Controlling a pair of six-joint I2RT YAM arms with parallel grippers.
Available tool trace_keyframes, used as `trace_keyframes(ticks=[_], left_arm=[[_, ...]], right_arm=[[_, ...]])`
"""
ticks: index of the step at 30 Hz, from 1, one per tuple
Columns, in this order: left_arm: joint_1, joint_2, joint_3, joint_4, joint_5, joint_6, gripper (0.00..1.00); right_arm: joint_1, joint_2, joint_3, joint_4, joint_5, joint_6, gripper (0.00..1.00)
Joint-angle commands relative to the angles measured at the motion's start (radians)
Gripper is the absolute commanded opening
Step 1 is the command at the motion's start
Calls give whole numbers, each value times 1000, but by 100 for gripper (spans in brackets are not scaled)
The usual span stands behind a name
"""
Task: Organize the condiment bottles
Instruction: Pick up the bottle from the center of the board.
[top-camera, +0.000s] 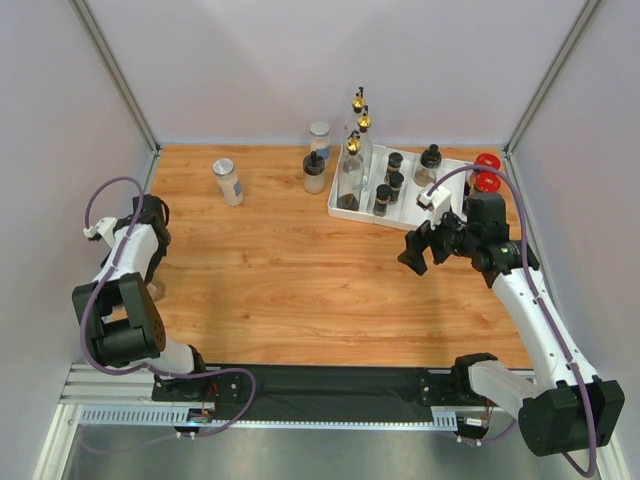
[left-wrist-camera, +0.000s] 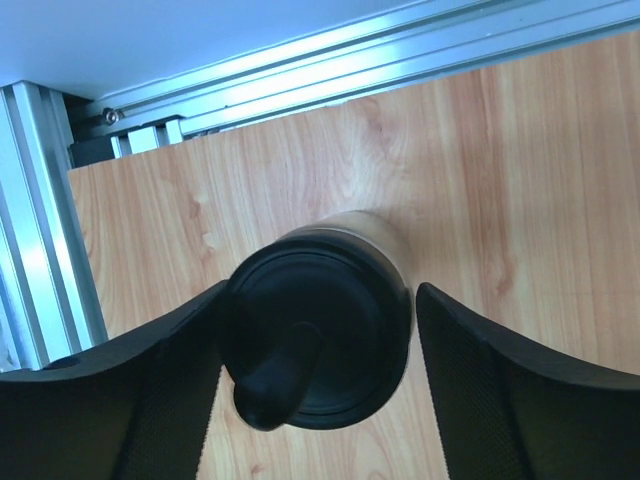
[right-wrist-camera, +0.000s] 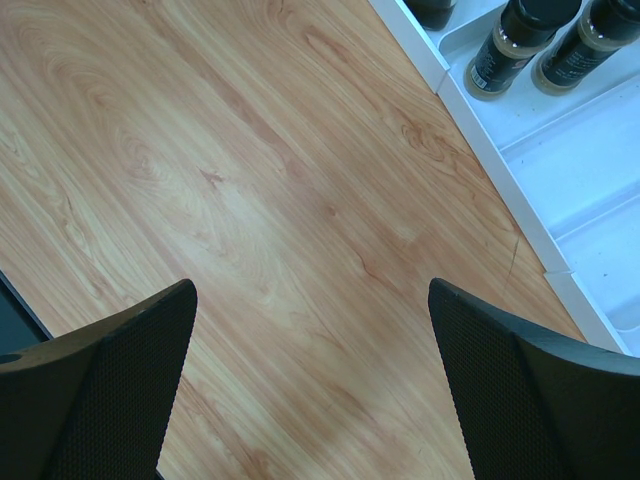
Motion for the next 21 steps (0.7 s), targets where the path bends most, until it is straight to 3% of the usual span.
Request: trace_keyframes(ticks=[1,2,3,4,5,6,10,13,16,21], left_arm=[[13,-3,35,38,-36,36,74],[13,-6,33,45,-30,44,68],[14,-10,26,51,-24,52,54],[14,-21,21,59,-15,56,49],[13,-29,14,64,-2,58,35],[13,-36,10,71,7,64,28],[14,-121,-28,177,123,162,18],[13,-212,-94,319,307,288,13],[11,-300,-175,460,610,398,2],[-57,-351,-232,550,880,522,0]], right_arm=[[1,-10,4,44,11,-13,100],[-1,-10,4,44,11,-14,100],[1,-10,4,44,12,-14,100],[-1,-10,5,44,12,-14,100],[1,-10,5,46,14,-14,100],[1,-10,5,46,14,-14,100],[1,-11,5,44,16,-16,100],[1,-11,5,46,17,-19,100],[-1,-11,5,43,20,-20,100],[-1,-10,5,43,22,-25,100]])
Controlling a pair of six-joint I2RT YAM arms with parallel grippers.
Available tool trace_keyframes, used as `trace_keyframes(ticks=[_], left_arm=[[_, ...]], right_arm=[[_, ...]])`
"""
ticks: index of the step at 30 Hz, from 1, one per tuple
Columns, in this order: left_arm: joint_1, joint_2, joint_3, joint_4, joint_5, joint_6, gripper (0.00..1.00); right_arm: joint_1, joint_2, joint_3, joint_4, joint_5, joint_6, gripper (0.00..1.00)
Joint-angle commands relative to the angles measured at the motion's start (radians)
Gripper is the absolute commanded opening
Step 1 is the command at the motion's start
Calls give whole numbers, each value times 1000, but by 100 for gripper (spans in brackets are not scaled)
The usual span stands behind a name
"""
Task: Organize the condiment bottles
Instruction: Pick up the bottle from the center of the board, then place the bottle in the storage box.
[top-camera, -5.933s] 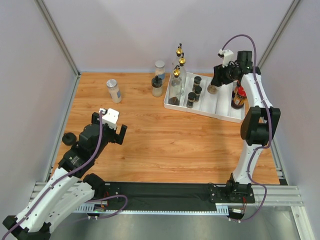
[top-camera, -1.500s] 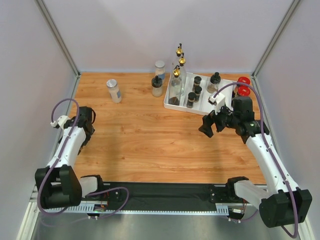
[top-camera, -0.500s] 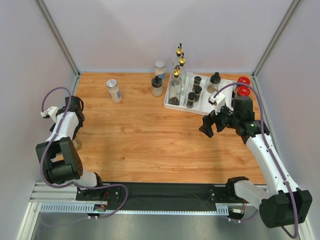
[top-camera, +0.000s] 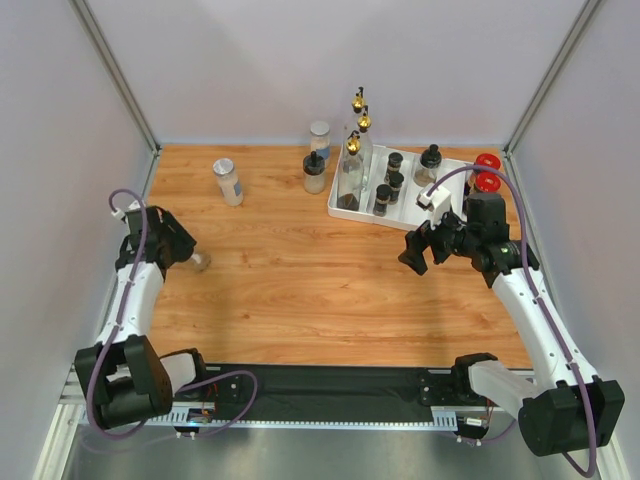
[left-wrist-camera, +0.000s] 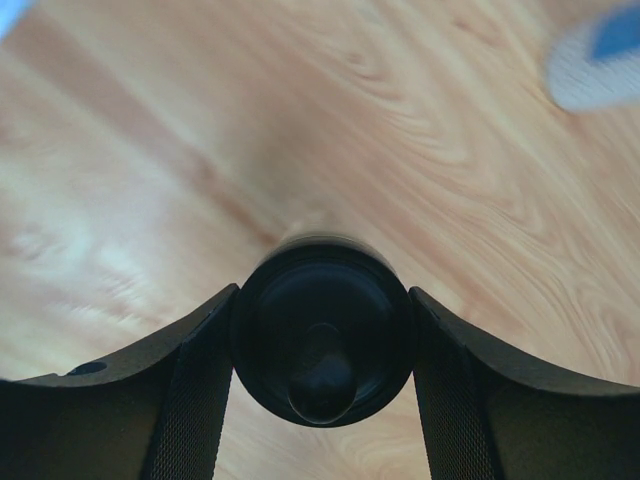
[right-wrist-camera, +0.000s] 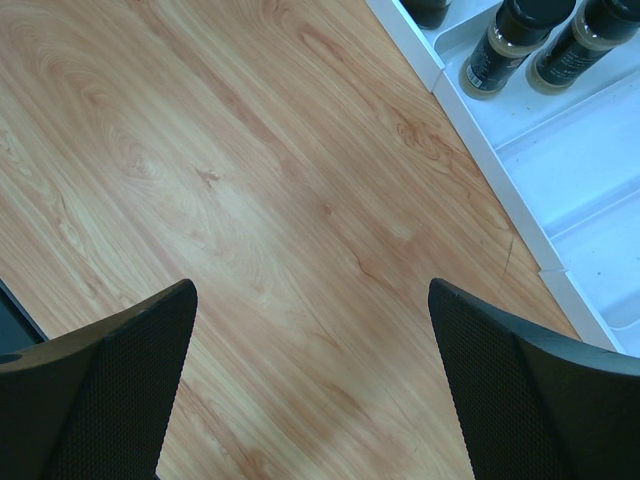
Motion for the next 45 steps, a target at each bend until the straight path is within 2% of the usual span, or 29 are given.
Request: trace_keyframes(ticks=[1,3,6,12,16,23,28,33,40,45], left_arm=[[-75,-53,-20,184,294,152,0],[-124,-60,-21,198,315,173,0],[-289,-34,9,210,383,239,0],[-517,53,71,231,478,388,0],[-696,116,113,248,469,485,0],[-905,266,305,199,409,618,0],[-985,433,532,130,386,673,0],[-1052,623,759,61,385,692,0],[-1100,875,1174,-60,360,703,0],[-1115,1013,1334,-58,343,687,0]], right_arm=[[1,-10,5,41,14,-20,100],[1,-10,5,43,16,-20,100],[-1,-11,7,40,21,-25,100],[1,-13,7,38,40,-34,100],[-4,-8,14,43,112,-30,100],[-51,-31,8,95,223,32,100],[-121,-57,-5,168,353,131,100],[-185,-89,-19,208,393,200,100],[-223,-142,-36,251,421,245,100],[-228,-145,-33,253,424,253,100]])
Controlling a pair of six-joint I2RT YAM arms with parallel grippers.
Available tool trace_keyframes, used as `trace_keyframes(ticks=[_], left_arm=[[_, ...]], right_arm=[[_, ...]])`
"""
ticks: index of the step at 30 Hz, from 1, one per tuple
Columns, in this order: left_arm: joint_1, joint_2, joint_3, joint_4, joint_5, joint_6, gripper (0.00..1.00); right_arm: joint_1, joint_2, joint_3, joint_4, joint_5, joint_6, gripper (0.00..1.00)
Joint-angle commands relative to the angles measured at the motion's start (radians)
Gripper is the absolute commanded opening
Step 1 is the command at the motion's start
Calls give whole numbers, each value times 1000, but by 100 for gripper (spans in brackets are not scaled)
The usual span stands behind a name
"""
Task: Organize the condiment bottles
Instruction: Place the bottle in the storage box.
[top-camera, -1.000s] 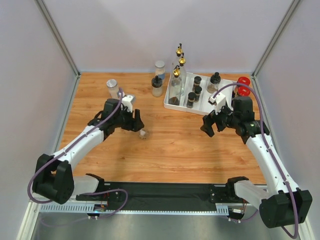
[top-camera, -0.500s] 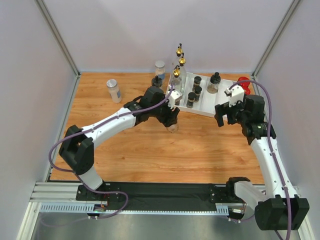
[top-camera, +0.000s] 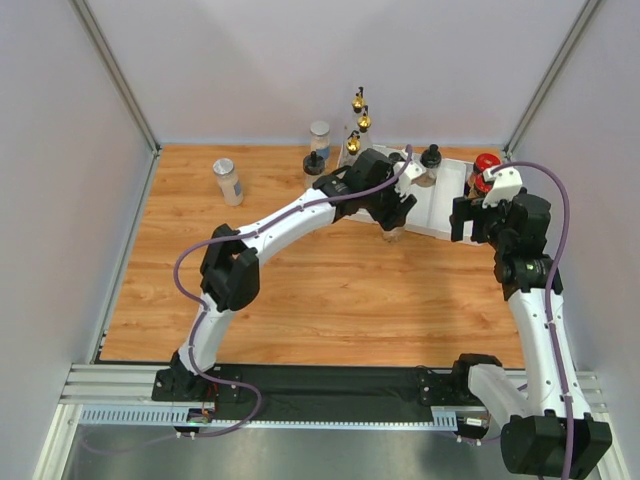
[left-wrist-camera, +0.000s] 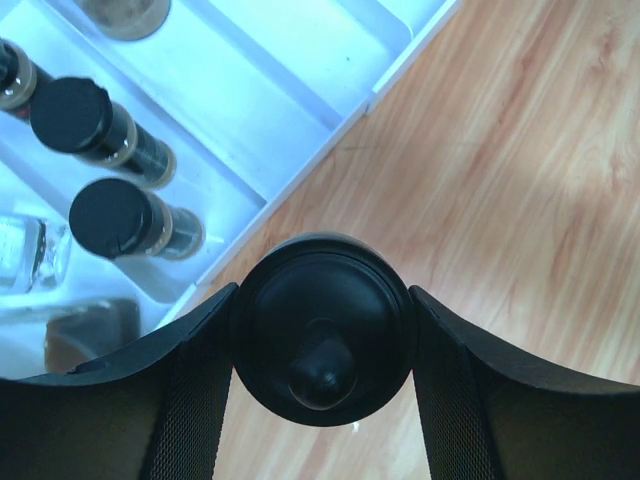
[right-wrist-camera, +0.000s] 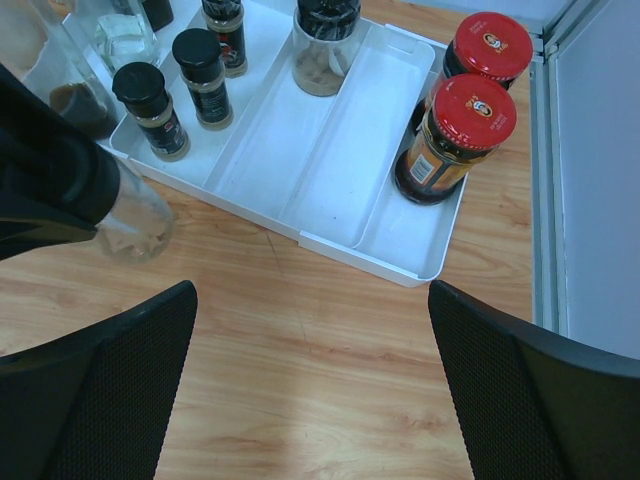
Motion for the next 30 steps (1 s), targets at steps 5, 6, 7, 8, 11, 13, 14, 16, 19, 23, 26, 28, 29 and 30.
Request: trace_keyframes(ticks=[5,6,7,8,11,13,14,16,19,23,26,28,29,30], left_arm=[[-23,107,193,90,-43,-13,0],[-24,118,201,104,-54,-23,0],[-24,127,219,113,-65,-27,0],[-24,144,227,136,-74,-32,0],[-26,171,247,193,-102,-53,0],[-27,185,270,218,-108,-66,0],[-29,202,282,233,-114,-69,0],[-30,231,318,254,-134,-75,0],[-30,256,348,294,-146,-80,0],[-30,306,380,334,-161,-104,0],[-30,343,416,347,-171,-107,0],[-30,356,427,363,-184,-112,0],[-30,366,427,371,-186,-112,0],[-30,371,431,377,-191,-113,0]], right_arm=[[-6,-19,-3,40,28,39,100],[-6,-19,-3,40,29,39,100],[-6,-21,-3,39,32,36,100],[-6,-24,-3,40,34,36,100],[-8,-27,-5,42,43,34,100],[-8,-27,-5,43,42,36,100],[-8,-27,-5,45,42,34,100],[-8,-25,-5,43,40,36,100],[-8,-25,-5,43,43,37,100],[-8,-27,-5,45,42,36,100],[-8,-25,-6,45,42,37,100],[-8,-24,-6,45,41,36,100],[-8,-24,-6,45,42,37,100],[-8,-24,-6,45,42,37,100]])
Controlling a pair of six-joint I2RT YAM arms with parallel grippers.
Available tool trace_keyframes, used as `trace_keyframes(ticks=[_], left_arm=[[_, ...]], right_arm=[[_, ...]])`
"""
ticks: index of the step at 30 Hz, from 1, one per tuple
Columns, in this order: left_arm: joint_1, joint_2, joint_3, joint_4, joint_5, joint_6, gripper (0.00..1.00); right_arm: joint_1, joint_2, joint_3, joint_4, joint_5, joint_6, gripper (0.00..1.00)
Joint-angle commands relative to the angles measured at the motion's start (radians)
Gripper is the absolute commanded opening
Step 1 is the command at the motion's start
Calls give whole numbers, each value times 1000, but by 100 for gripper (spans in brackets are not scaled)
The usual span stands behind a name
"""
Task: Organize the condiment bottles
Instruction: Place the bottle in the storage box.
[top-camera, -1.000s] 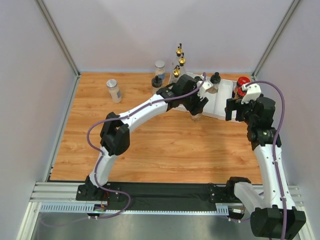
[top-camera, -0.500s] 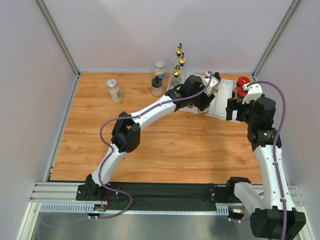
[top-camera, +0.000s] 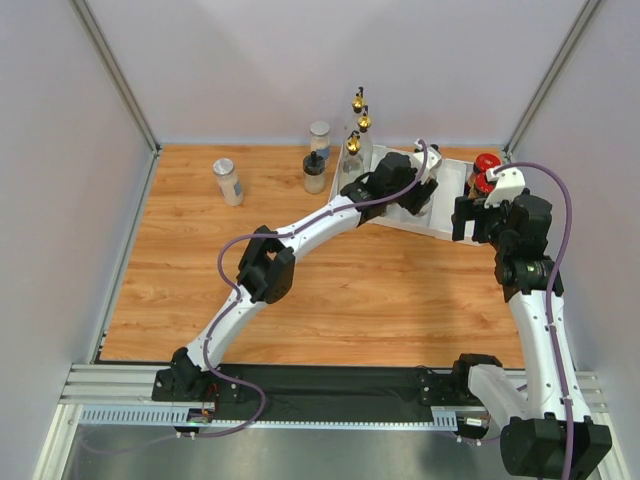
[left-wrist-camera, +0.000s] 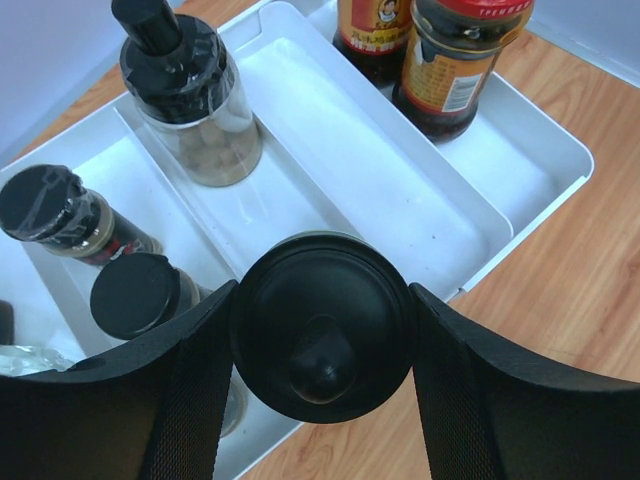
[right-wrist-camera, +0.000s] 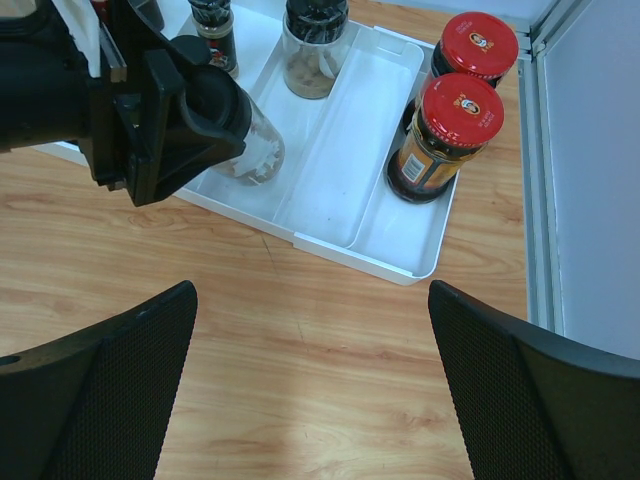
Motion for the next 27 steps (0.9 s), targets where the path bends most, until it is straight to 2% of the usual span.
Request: trace_keyframes(ticks=[1,8,10,11,13,14,20,23,27], left_arm=[[-9,13,66,114,-20,-24,0],[-9,41,84,114,-31,-27,5],[-10,44,80,113,-28,-30,13],[-9,44,76,114,-26,-33,19],[-9,45,67,114,-26,-39,23],[-9,45,61,118,-28,-51,30],[-9,59,46,121,-26,-91,50],[-9,59,44,122,-28,-101,57],[-9,55,44,121,-31,-104,61]], right_arm=[[-6,-13,-6,42,14,17,100],[-6,-7,-9,41,14,15,100],[-6,-7,-8,41,12,15,100],[-6,-7,-9,42,12,15,100],[-6,-7,-8,42,12,15,100],[-6,-7,-8,42,14,12,100],[-6,-7,-9,42,16,12,100],[-6,-7,-9,44,17,12,100],[-6,-10,-9,44,19,12,100]])
